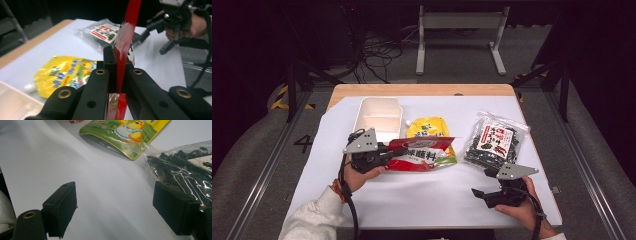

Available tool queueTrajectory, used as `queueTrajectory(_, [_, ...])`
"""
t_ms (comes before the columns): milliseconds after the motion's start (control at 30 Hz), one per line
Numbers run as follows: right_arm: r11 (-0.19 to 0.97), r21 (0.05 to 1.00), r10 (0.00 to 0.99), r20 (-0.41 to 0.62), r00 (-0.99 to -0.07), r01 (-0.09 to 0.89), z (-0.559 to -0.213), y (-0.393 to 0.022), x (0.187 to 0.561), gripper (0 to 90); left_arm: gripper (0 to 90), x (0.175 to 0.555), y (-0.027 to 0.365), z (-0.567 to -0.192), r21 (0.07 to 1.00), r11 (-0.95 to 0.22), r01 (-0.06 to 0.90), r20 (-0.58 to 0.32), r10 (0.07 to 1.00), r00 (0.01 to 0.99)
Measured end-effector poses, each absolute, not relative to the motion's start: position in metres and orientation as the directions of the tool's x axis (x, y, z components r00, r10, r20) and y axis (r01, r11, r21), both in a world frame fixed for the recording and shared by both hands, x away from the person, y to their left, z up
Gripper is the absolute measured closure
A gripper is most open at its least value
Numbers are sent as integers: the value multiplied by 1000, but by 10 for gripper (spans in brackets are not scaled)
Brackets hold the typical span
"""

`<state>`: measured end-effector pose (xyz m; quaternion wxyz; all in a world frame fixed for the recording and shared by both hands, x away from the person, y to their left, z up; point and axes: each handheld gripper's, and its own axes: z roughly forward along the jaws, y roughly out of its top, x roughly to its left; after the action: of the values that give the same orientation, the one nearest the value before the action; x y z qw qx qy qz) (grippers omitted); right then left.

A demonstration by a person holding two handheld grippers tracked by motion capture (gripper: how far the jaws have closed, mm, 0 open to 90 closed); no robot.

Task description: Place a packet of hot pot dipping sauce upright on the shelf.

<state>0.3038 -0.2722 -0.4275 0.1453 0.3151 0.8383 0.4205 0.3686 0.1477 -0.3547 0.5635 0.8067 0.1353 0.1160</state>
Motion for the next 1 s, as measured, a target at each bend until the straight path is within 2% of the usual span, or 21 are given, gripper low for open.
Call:
queueTrajectory(333, [436, 798, 660, 30, -750, 416, -429, -274, 299, 199, 900, 387, 186, -336, 962, -259, 82, 53, 477, 877])
queueTrajectory(633, [433, 794, 666, 38, -745, 428, -432, -273, 300, 201, 900, 422, 208, -332, 978, -198, 70, 51, 546, 836])
queueTrajectory(1000, [453, 772, 660, 46, -750, 446, -438, -271, 303, 202, 900, 475, 214, -337, 963, -245, 109, 67, 613, 787])
